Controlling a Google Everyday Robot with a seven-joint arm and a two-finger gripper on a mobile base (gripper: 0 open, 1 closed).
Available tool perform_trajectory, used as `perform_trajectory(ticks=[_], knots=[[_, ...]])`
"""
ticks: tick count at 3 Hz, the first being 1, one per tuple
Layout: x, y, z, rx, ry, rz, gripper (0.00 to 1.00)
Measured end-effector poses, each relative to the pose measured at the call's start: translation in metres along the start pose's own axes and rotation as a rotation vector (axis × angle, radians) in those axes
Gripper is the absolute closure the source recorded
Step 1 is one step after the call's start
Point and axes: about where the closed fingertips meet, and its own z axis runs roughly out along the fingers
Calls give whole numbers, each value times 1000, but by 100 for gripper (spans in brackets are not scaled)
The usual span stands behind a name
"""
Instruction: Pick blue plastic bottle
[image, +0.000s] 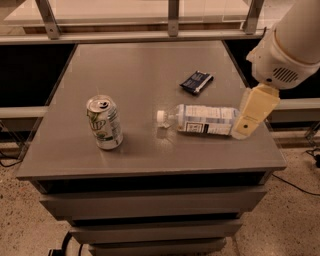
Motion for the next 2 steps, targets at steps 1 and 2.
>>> perform_trajectory(ticks=[1, 2], knots=[[-18, -5, 32, -9, -17, 9, 0], [-37, -3, 71, -48, -20, -7, 0]])
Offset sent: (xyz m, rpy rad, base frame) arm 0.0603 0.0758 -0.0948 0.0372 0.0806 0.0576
